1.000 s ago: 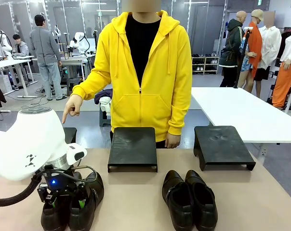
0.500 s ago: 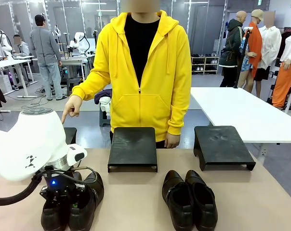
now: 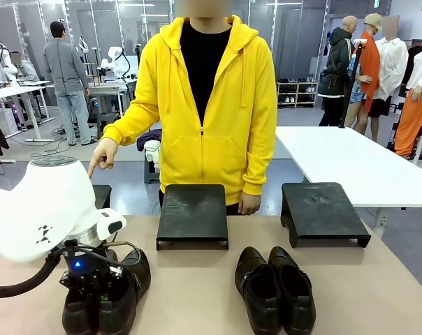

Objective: Place the shoes on the stand as instructed by the person.
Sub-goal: Pick up one pair of Shoes and place it on the Shoes Stand indicated by the person.

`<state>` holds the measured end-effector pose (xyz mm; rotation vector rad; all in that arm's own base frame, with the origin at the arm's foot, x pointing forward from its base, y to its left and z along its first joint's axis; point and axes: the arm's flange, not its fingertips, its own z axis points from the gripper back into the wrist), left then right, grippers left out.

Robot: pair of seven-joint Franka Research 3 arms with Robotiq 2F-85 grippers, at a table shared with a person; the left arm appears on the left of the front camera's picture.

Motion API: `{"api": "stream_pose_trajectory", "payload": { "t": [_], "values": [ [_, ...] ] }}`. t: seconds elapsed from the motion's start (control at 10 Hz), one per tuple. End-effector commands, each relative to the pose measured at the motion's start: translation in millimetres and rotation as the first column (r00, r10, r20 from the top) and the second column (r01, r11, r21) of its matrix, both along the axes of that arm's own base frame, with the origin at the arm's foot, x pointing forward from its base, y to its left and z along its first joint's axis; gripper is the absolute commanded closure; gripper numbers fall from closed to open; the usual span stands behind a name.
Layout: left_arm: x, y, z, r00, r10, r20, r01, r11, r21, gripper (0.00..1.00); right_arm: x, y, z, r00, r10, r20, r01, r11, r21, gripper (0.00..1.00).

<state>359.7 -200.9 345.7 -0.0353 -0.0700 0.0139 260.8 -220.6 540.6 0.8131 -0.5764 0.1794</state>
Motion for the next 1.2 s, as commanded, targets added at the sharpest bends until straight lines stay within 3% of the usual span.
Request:
{"api": "stream_pose_trajectory", "payload": {
  "t": [0.0, 0.1, 0.6, 0.7, 0.8, 1.1],
  "values": [
    [-19.9, 6.2, -2.6, 0.999, -0.029, 0.032, 0.029, 1.0, 0.011, 1.0, -0.9, -0.6, -0.4, 1.0, 0.006, 0.009, -0.006, 1.0, 0.004, 0.0],
    [0.0, 0.0, 0.0, 1.0, 0.0, 0.0, 0.0, 1.0, 0.0, 1.0, -0.9, -0.6, -0.4, 1.0, 0.006, 0.009, -0.006, 1.0, 0.004, 0.0],
    [0.0, 0.0, 0.0, 1.0, 0.0, 0.0, 0.0, 1.0, 0.0, 1.0, -0.9, -0.6, -0.4, 1.0, 0.006, 0.009, -0.006, 1.0, 0.004, 0.0],
    [-0.4, -0.6, 0.1, 1.0, -0.004, 0.0, 0.004, 1.0, 0.0, 0.93, -0.9, -0.6, -0.4, 1.0, 0.006, 0.009, -0.006, 1.0, 0.004, 0.0],
    [4.3, 12.5, 20.5, 0.997, -0.021, 0.079, 0.023, 0.999, -0.023, 0.93, -0.9, -0.6, -0.4, 1.0, 0.006, 0.009, -0.006, 1.0, 0.004, 0.0],
    [11.3, 52.6, 76.8, 0.992, -0.01, 0.124, 0.022, 0.995, -0.098, 0.93, -0.9, -0.6, -0.4, 1.0, 0.006, 0.009, -0.006, 1.0, 0.004, 0.0]
  ]
}}
